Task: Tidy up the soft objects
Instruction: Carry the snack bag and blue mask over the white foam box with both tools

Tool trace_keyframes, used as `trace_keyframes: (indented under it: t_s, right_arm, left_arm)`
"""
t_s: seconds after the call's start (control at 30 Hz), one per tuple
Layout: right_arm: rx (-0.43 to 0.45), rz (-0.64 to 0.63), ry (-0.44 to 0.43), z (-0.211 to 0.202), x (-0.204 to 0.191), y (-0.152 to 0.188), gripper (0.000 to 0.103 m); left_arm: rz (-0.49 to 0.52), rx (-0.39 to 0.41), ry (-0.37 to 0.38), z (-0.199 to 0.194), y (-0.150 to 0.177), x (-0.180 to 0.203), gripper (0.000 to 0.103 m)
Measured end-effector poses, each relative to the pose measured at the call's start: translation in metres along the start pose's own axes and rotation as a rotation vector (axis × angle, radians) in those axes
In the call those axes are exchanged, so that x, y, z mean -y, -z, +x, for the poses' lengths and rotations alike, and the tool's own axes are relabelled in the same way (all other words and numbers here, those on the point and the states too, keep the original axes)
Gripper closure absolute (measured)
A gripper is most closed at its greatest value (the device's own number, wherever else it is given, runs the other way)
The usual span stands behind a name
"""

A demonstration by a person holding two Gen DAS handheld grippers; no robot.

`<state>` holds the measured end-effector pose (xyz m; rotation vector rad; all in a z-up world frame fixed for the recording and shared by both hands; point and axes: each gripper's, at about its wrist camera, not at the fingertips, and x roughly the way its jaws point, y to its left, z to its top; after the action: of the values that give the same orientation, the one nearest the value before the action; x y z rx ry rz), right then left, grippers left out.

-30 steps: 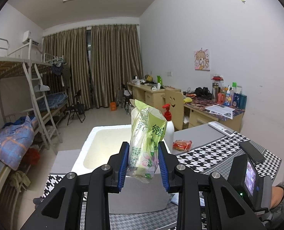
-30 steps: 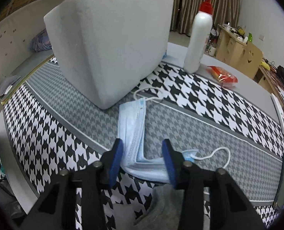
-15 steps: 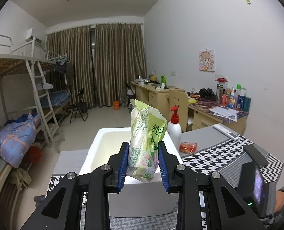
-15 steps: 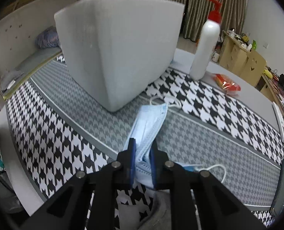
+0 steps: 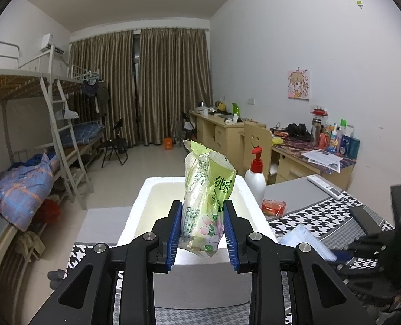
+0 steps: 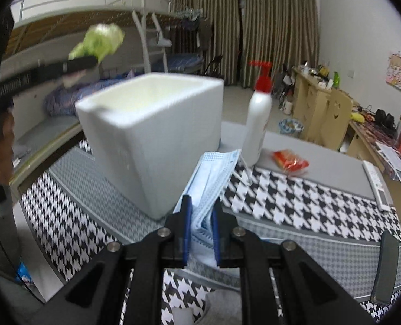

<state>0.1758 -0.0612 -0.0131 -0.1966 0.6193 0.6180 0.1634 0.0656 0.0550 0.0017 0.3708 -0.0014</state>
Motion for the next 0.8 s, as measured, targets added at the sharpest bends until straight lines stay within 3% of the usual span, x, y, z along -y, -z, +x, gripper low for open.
trace_keyframes:
  t_s: [0.5,0.8]
  right_arm:
    - [0.16,-0.011,0.027,-0.033,-0.008,-0.044,0.086]
    - [0.193,-0.028,0.023,-0.038,-0.014,-0.056,0.086]
  left_arm:
    - [-0.033,-0.024,-0.035,0.016,-0.003,-0.008,0.071]
    - [-0.028,-0.029,-0.047,0.017,-0.005,-0.006,0.071]
